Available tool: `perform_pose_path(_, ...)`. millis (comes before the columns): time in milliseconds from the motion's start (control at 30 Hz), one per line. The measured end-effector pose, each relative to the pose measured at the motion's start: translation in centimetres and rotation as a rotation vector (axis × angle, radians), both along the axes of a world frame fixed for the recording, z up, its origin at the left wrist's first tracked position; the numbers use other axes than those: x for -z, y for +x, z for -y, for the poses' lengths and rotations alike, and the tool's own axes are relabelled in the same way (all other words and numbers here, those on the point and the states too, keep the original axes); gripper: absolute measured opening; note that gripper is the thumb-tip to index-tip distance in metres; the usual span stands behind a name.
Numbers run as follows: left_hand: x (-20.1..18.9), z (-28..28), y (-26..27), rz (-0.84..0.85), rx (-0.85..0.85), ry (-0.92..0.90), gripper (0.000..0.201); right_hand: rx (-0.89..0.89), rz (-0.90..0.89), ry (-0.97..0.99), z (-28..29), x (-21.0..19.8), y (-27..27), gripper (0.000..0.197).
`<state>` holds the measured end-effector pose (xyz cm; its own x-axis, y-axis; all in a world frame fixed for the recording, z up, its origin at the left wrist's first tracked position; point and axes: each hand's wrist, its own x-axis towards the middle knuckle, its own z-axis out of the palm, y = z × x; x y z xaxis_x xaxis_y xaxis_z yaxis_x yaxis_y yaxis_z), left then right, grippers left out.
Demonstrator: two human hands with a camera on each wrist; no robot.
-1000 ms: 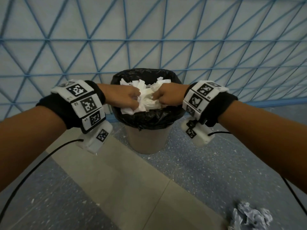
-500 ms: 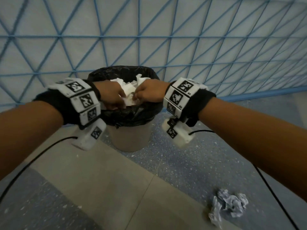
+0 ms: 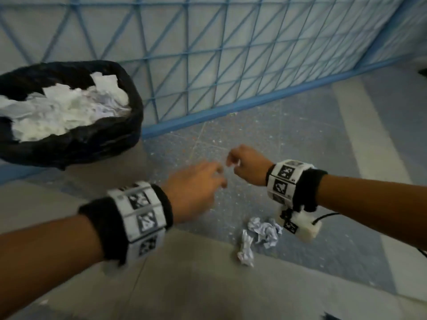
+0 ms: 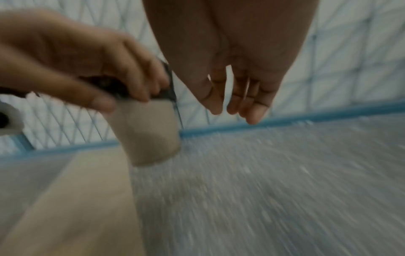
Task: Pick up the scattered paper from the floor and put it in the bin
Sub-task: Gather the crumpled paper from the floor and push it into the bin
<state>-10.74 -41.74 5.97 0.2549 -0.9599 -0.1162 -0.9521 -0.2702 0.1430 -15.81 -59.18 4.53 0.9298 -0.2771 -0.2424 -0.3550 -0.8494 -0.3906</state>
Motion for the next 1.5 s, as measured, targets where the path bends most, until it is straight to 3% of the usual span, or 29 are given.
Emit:
perform_pose_path(33,2.5,0.6,-2.1,-0.090,0.041,0.108,0.042,0.037,-0.131,-0.031,1.1,1.9,-1.9,0.032)
perform_pose_path(100,6.5,1.8,-5.7,-0.201,0.160,0.101,0.039,0.094,-0.338,-0.090,2.5,5.3,-5.9,0.044)
perform_pose_path(200,10.8,3.1,-9.4,-0.127,0.276,0.287,0.045,0.135,-0.511,-0.129,3.4,9.5,-10.4,0.076)
perform_pose_path(267,12.6,3.9,-11.1,-0.078,0.288,0.284,0.049,0.115,-0.549,-0.089,3.1,11.2,-11.8,0.091)
perform_pose_path(333,13.7,4.4,-11.4,-0.189,0.175,0.424,0.041,0.061,-0.530,-0.033,2.5,12.0,-12.3,0.091)
perform_pose_path(433,17.0,5.1,-10.5,-0.209,0.053,0.301,0.045,-0.169,-0.450,-0.107,1.2,12.2,-11.6,0.071)
perform_pose_path(500,15.5,5.0,-9.2,-0.268,0.063,0.251,0.045,-0.283,-0.373,-0.125,0.6,12.4,-10.7,0.052)
perform_pose_path(633,13.6,3.4,-5.4,-0.330,0.008,0.084,0.038,-0.240,-0.244,-0.054,0.5,11.1,-7.6,0.035)
perform_pose_path(767,8.1,0.9,-0.6,-0.516,-0.289,-0.210,0.026,-0.141,0.046,0.032,0.4,7.1,-2.2,0.033)
perform_pose_path(967,-3.6,-6.3,6.4,-0.261,-0.339,-0.741,0.022,-0.096,0.738,0.265,-4.4,-3.7,7.7,0.025)
perform_pose_path(1100,-8.7,-12.3,10.7,-0.031,-0.527,-0.905,0.024,-0.195,0.962,0.311,-9.6,-9.3,12.5,0.032)
perform_pose_path(1167,-9.3,-14.5,13.0,0.057,-0.681,-0.869,0.026,-0.229,0.878,0.312,-12.5,-10.3,15.0,0.039)
perform_pose_path(1267,-8.3,-16.0,16.0,0.080,-0.855,-0.722,0.028,-0.332,0.401,0.106,-15.8,-9.8,17.9,0.049)
perform_pose_path(1333,-7.2,-16.1,17.0,0.108,-0.922,-0.482,0.028,-0.423,0.130,-0.121,-16.9,-8.8,18.7,0.049)
perform_pose_path(1433,-6.3,-16.0,17.3,0.165,-0.836,-0.104,0.037,-0.434,0.037,-0.183,-16.7,-9.2,18.6,0.053)
perform_pose_path(1500,-6.5,-15.8,16.9,0.055,-0.751,0.066,0.038,-0.454,-0.024,-0.154,-16.2,-10.2,17.8,0.060)
